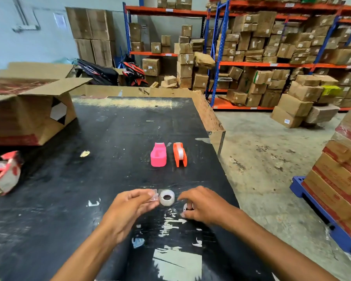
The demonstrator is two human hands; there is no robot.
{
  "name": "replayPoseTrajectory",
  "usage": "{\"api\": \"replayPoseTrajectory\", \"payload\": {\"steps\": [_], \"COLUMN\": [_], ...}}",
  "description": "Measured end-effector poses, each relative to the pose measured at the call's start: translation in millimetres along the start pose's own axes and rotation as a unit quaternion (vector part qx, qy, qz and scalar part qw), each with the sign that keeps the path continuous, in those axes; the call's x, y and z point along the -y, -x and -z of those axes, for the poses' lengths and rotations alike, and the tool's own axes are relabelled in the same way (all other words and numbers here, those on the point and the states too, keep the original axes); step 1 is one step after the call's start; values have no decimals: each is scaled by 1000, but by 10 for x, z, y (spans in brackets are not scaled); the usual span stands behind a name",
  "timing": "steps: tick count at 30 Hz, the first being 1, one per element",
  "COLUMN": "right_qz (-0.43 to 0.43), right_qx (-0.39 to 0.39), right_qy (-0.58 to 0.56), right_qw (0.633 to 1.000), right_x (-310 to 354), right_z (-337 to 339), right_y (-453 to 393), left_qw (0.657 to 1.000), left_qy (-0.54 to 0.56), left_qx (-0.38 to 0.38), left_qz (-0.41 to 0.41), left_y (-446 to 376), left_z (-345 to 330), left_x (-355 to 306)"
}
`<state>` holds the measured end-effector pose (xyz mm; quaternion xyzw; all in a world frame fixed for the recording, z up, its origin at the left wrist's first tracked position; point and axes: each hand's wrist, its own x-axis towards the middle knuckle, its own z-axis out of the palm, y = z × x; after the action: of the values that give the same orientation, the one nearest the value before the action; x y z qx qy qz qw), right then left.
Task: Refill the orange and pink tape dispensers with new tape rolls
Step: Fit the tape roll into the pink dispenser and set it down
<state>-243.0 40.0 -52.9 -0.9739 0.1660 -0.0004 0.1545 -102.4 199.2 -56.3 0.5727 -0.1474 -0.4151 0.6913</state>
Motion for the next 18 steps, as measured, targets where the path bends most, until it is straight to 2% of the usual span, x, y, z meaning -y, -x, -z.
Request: {"api": "replayPoseTrajectory", "payload": {"steps": [6, 9, 11, 12, 14, 16, 17, 18], "right_qz": [-4, -36, -57, -65, -79, -67, -51, -37], "right_qx": [-55, -16, -18, -33, -63, -49, -39, -36], "right_qy": [-16, 32, 17, -22, -194, -401, -457, -471], "right_qw": [998, 999, 998, 997, 976, 912, 887, 881], "right_x": [199, 332, 364, 382, 434, 516, 545, 572], "right_z": [44, -149, -170, -144, -62, 33, 74, 101], "right_y": [-315, -473, -534, -544, -546, -505, -476, -451], "left_qw": [997, 997, 996, 995, 996, 997, 997, 997], "left_qy": [3, -5, -27, -35, -19, 8, 17, 20], "left_qx": [-60, -65, -73, -76, -73, -51, -38, -25], "left_qz": [-42, -45, -49, -53, -56, -59, -62, -67], "left_y": [143, 162, 148, 133, 90, 43, 15, -12], "left_z": [182, 245, 295, 316, 367, 398, 398, 387], "left_x": [-36, -52, -63, -73, -97, -131, -142, -156]}}
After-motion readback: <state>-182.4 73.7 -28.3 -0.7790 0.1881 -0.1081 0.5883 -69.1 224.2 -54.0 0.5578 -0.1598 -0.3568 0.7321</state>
